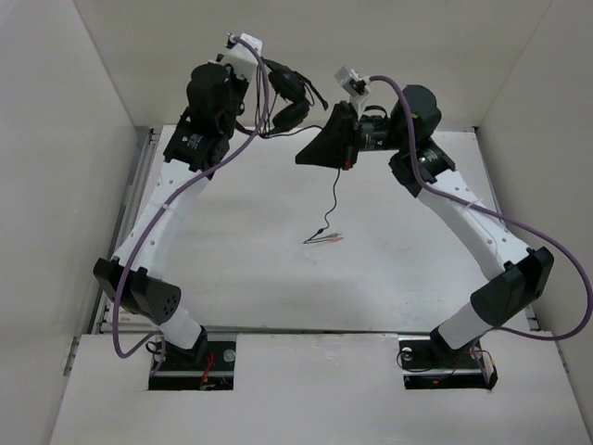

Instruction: Wrap the headphones

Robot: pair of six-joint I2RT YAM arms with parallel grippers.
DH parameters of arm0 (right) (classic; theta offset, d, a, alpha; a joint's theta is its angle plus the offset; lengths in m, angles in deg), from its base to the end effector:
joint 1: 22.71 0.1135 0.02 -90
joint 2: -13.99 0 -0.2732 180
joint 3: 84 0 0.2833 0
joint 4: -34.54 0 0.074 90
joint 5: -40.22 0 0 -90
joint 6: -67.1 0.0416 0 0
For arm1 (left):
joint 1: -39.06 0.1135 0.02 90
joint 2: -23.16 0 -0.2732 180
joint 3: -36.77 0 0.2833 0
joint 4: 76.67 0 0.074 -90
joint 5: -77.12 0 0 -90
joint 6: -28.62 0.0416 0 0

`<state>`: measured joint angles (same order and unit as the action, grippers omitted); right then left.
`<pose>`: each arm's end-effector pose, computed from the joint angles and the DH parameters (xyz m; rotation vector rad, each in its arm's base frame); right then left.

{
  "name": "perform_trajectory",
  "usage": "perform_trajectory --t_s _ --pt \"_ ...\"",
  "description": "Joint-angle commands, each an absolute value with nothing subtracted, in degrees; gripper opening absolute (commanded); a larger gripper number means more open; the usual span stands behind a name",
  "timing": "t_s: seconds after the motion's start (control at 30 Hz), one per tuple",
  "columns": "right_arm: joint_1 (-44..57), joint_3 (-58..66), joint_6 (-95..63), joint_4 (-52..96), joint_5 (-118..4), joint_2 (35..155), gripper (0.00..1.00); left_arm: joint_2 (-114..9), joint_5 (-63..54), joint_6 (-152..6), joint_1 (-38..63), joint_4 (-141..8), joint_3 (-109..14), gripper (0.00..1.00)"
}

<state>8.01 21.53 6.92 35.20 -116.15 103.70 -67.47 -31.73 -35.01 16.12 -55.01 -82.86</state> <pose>0.3056 0.2259 0.4897 -1.1120 1.2502 1.5606 0.3582 -0.1370 0.5385 0.3514 1.4128 0.2861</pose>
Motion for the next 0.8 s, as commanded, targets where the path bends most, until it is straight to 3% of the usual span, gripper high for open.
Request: perform_trajectory --t_s 0.0,0.2,0.5,0.77 --pt "7.3 30.95 -14.07 12.78 -108.77 103.81 0.03 -63.59 -32.57 -33.61 13.62 -58.3 -80.24 0.0" --pt "5.46 43.35 -27.55 0.44 -96.56 105.22 0.03 -63.33 -31.34 -33.87 10.89 -54.69 -76.89 0.0" --pt "-0.96 51.27 -47.21 -9.93 -82.06 105.84 0.03 -60.43 -28.7 -31.94 6.94 -50.91 -72.68 0.0" --pt "-1.84 53.12 -60.07 -5.56 -68.34 107.77 0.03 -58.23 -25.19 -30.0 2.81 -46.87 -69.59 0.0"
